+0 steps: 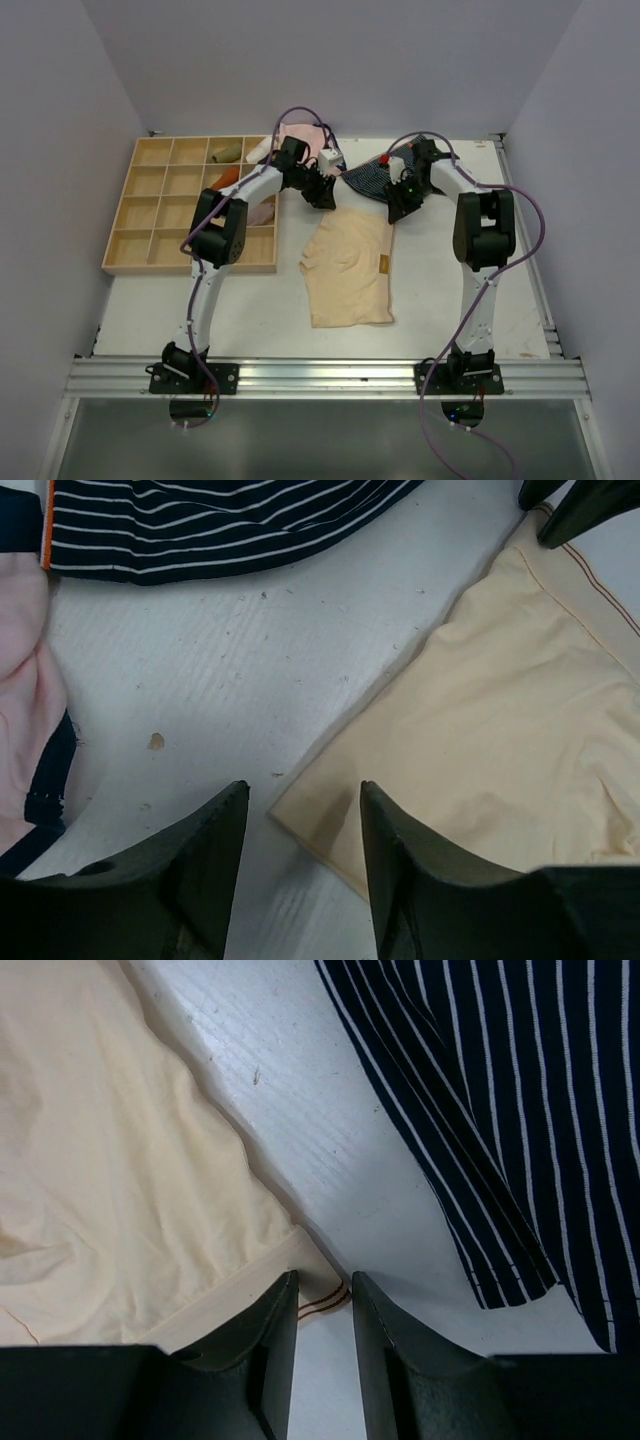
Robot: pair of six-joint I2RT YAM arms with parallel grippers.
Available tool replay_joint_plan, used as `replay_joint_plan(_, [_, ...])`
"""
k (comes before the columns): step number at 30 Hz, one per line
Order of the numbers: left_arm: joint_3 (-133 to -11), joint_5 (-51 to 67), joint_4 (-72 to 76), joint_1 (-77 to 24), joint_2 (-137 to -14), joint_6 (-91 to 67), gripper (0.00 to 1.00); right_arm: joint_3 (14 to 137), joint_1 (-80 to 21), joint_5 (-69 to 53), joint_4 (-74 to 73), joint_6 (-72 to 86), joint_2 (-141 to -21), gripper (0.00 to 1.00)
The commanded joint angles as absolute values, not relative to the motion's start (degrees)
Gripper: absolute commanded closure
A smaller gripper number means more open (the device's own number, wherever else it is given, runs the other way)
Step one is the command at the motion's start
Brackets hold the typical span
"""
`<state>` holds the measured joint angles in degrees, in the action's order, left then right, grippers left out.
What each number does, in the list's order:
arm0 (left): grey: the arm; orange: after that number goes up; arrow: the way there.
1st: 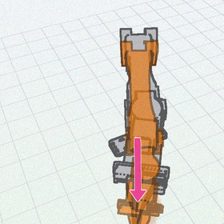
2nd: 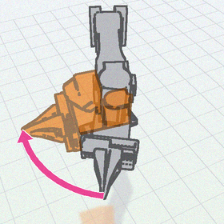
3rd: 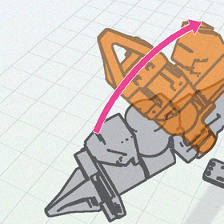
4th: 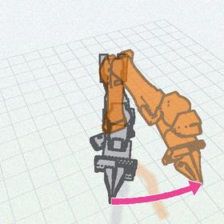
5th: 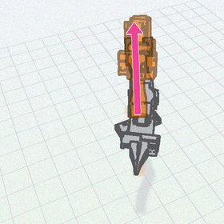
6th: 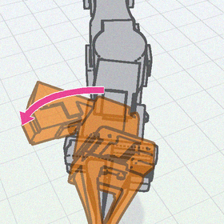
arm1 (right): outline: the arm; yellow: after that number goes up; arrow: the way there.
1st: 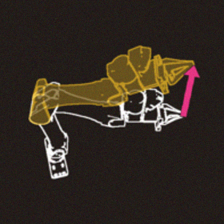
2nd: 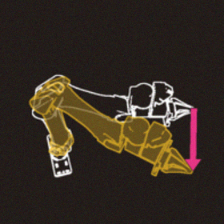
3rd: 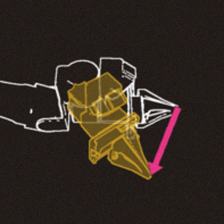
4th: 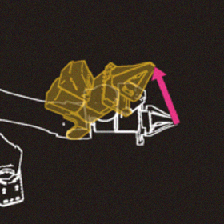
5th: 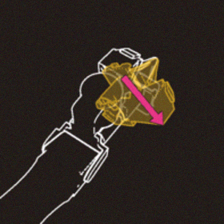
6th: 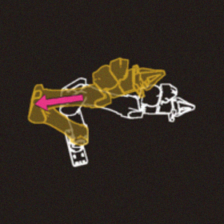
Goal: Roll the underwear
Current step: Fold the underwear
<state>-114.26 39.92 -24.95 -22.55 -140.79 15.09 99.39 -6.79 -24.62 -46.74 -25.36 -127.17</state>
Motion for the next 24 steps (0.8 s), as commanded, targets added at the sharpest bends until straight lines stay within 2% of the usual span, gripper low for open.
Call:
replay_joint_plan(1, [-112.9,42.5,-26.5,-21.9,-139.8,15.7,0.5,100.5,-6.9,-27.0,-49.9,-27.8,-129.3,0.68])
replay_joint_plan(8, [-114.2,41.5,-25.8,-21.5,-141.2,14.7,0.77,100.7,-6.9,-27.0,-50.0,-28.5,-129.2,0.85])
replay_joint_plan(11, [-115.0,42.6,-25.1,-21.4,-141.0,14.6,0.93,101.2,-6.7,-27.4,-49.7,-28.2,-128.6,0.94])
replay_joint_plan(13, [-116.1,42.7,-24.8,-21.4,-141.1,14.2,0.98,101.5,-6.4,-27.9,-48.9,-27.5,-127.8,1.0])
replay_joint_plan(20, [-125.8,42.6,-24.3,-20.9,-141.8,12.5,1.0,107.0,-5.4,-29.7,-47.8,-27.1,-124.0,1.0])
replay_joint_plan(24, [-125.0,41.9,-22.1,-21.0,-138.1,12.1,1.0,110.9,-5.2,-29.5,-48.5,-28.4,-122.2,1.0])
